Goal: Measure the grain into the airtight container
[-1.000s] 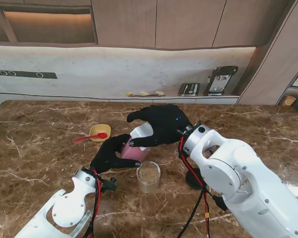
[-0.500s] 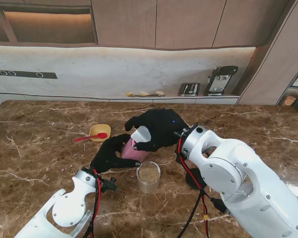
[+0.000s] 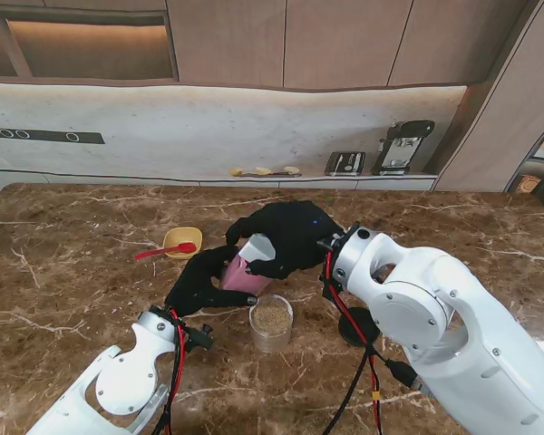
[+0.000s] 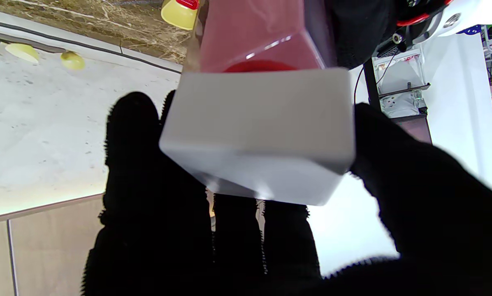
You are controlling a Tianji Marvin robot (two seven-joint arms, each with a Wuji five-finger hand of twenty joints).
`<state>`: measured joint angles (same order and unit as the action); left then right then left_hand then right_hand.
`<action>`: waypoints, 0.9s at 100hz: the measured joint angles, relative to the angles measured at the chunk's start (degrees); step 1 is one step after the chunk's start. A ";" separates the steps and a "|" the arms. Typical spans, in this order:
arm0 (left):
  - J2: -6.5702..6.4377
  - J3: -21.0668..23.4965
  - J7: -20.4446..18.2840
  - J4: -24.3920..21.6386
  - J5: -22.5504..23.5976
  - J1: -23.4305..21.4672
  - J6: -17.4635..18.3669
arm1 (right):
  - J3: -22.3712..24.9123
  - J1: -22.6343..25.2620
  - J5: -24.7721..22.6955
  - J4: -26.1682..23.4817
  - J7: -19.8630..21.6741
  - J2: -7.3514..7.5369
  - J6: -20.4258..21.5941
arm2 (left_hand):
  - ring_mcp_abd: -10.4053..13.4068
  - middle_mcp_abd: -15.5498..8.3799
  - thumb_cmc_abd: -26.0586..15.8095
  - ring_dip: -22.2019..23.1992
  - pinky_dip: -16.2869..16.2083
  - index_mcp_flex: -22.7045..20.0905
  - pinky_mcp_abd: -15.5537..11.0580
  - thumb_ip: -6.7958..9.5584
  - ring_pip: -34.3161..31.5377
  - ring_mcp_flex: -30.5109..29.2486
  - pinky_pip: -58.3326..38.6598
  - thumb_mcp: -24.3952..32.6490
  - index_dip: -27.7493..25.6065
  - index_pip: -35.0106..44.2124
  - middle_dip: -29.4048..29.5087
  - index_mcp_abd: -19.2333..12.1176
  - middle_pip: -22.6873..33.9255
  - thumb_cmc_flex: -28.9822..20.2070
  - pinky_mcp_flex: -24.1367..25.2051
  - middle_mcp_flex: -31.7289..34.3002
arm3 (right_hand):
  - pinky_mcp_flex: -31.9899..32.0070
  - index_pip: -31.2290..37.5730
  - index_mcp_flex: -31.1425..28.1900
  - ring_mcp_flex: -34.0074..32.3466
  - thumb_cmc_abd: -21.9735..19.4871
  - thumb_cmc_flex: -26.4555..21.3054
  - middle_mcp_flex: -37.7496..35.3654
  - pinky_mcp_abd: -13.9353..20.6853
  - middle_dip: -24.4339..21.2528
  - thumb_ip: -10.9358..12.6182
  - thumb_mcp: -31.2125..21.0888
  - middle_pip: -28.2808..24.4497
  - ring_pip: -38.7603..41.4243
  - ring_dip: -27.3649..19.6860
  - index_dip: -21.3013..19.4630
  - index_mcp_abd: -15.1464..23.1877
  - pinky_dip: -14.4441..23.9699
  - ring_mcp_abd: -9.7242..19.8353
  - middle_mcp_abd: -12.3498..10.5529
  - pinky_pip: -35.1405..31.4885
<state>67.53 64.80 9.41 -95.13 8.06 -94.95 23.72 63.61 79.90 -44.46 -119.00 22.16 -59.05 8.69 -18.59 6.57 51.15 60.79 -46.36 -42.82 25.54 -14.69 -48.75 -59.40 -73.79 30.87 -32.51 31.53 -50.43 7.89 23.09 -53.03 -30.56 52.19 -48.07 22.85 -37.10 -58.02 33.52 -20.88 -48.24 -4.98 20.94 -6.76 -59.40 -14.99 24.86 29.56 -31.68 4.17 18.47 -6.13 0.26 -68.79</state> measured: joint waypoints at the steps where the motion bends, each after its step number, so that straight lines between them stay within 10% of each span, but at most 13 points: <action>1: 0.00 0.00 0.00 0.00 0.00 0.00 0.00 | -0.07 -0.03 0.00 0.03 -0.05 0.00 0.00 | 0.00 0.00 0.00 0.00 0.00 0.00 0.00 0.00 0.00 0.00 0.00 0.00 0.00 0.00 0.00 0.00 0.00 0.00 0.00 0.00 | 0.08 0.00 0.00 0.19 -0.29 0.00 0.00 0.00 -0.01 -0.01 0.05 0.03 0.00 0.00 0.01 0.00 0.38 -0.03 0.00 0.00; 26: 0.08 -0.28 1.05 0.49 0.13 0.18 0.36 | -1.61 -1.14 -1.75 0.16 -0.16 0.01 -0.93 | 0.00 0.00 0.00 0.00 0.00 -0.01 0.00 0.00 0.00 0.00 0.00 0.00 -0.01 0.00 0.13 0.00 0.00 0.00 0.00 0.00 | 0.02 0.05 -2.43 0.29 -11.21 0.07 -0.76 -0.14 -0.95 -0.01 7.30 1.20 1.55 0.00 2.64 0.00 2.77 -0.35 -0.01 -1.69; 52: 0.47 -0.97 2.20 1.28 0.29 0.68 0.83 | -4.01 -2.47 -4.21 -0.01 -1.19 -0.31 -6.62 | -0.06 0.00 0.00 0.00 0.00 -0.01 0.00 0.00 0.00 0.00 0.00 0.00 -0.01 0.00 0.13 0.00 0.00 0.00 0.00 0.01 | -7.44 -0.03 -2.93 -7.04 -13.53 0.29 -3.92 -1.82 -4.30 -0.03 11.36 0.80 3.89 -0.12 5.33 -3.47 1.93 -1.18 2.74 -8.40; 90: 0.74 -1.39 2.55 1.39 0.16 0.97 1.02 | -5.95 -3.20 -7.71 -0.35 -1.98 -0.99 -13.05 | -0.06 0.00 0.00 0.00 0.00 -0.01 0.00 0.00 0.00 0.00 0.00 0.00 -0.01 0.00 0.13 0.00 0.01 0.00 0.01 0.01 | -13.44 -1.36 -2.56 -14.18 -20.47 11.15 -5.17 -0.59 -9.07 0.31 12.75 0.62 13.02 -0.65 11.70 -6.20 -1.60 2.06 6.14 -14.81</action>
<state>68.26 63.41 11.96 -93.74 8.22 -93.98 24.74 57.66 76.70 -52.17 -119.35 20.18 -60.04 -4.36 -18.65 6.57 51.15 60.79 -46.36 -42.83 25.54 -14.69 -48.75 -59.40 -73.79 30.87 -32.51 31.53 -50.30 7.89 23.10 -53.03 -30.55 52.20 -61.51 21.49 -39.65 -72.20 13.05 -9.73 -53.40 -5.57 11.88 -6.45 -46.65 -14.37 37.88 28.91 -19.97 -2.03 16.87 -4.07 6.40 -83.60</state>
